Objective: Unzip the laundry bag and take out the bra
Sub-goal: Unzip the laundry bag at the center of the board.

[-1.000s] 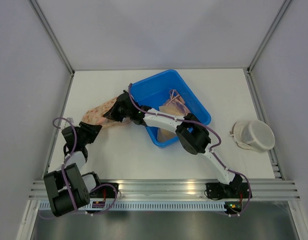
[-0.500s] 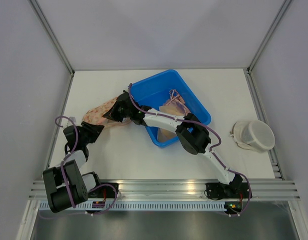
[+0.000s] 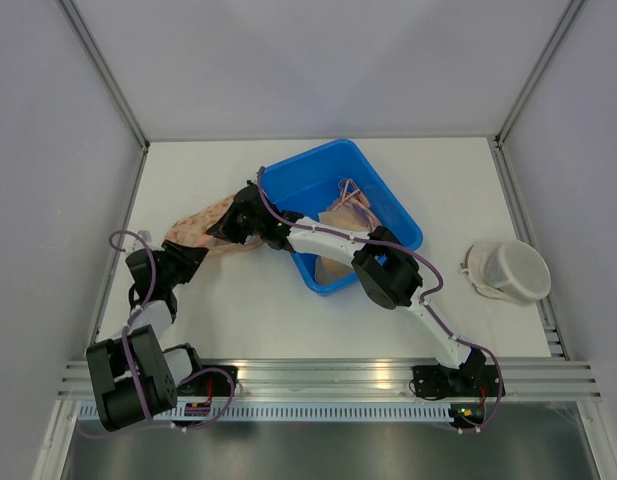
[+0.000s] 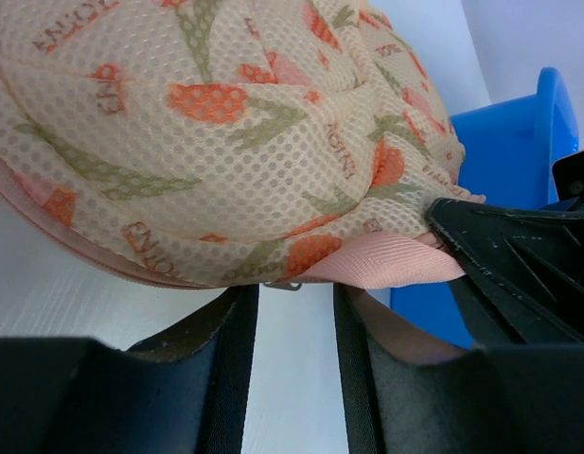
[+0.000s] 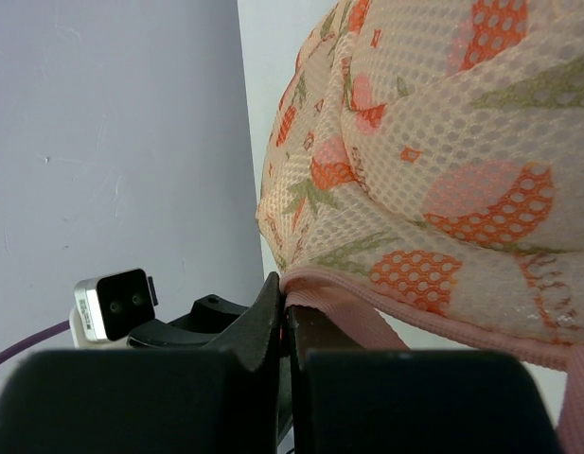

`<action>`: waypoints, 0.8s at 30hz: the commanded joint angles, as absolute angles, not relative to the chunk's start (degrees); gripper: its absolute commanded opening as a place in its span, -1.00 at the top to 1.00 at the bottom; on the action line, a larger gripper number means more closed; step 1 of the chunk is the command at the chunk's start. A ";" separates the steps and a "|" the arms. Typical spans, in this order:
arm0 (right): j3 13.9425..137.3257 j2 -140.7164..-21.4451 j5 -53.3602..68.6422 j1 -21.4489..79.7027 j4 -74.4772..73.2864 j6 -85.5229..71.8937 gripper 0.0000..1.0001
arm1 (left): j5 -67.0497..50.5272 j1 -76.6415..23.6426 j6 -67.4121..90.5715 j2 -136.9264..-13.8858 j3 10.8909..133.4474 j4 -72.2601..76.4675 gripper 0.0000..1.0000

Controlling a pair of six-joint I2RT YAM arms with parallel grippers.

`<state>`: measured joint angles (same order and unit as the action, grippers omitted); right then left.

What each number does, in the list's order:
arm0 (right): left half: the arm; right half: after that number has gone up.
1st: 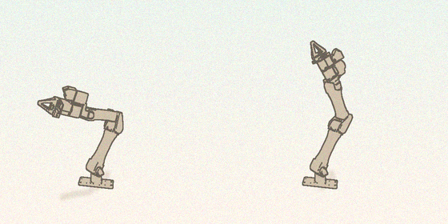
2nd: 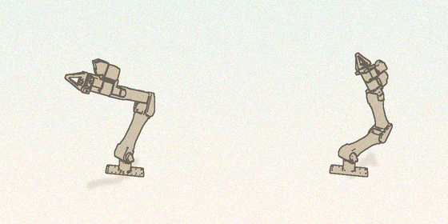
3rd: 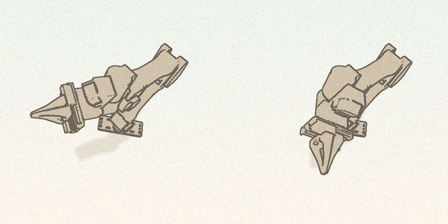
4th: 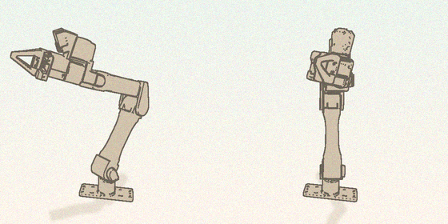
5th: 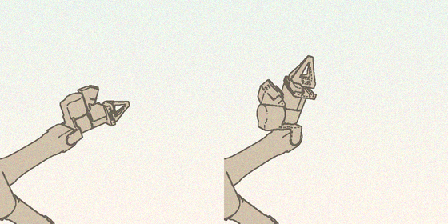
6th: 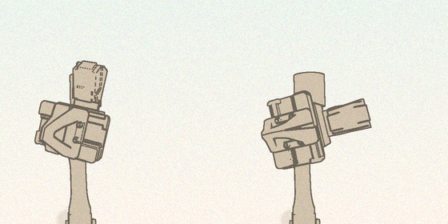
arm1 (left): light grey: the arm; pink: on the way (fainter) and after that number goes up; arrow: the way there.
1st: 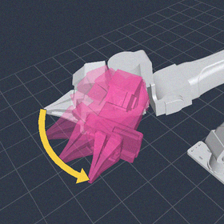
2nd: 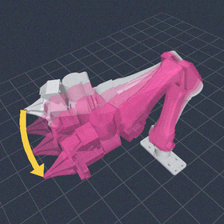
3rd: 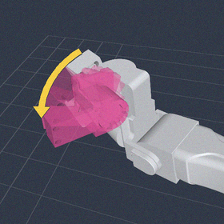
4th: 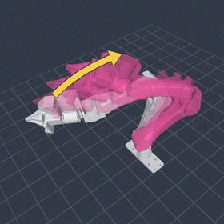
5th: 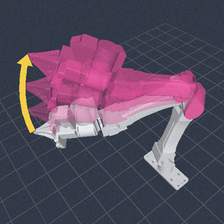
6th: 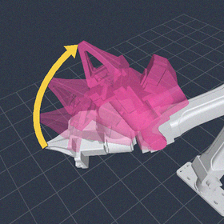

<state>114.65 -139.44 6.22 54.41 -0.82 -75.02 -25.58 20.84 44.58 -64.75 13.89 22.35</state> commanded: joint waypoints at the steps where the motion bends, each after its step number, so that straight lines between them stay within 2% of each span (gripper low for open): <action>1: 114.61 -135.00 6.86 54.32 1.14 -75.32 0.99 | -24.26 20.57 43.42 -63.37 16.43 22.06 0.14; 14: 114.26 -135.09 6.86 54.40 1.41 -75.23 0.99 | -23.56 20.57 43.16 -65.48 17.40 21.27 0.26; 24: 113.73 -134.65 6.94 54.32 1.41 -75.06 0.99 | -22.50 20.48 43.07 -65.92 17.58 20.83 0.63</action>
<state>113.93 -139.41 6.31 54.41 -0.82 -75.02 -24.14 20.73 44.51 -65.47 15.44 19.99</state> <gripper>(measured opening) 0.012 0.207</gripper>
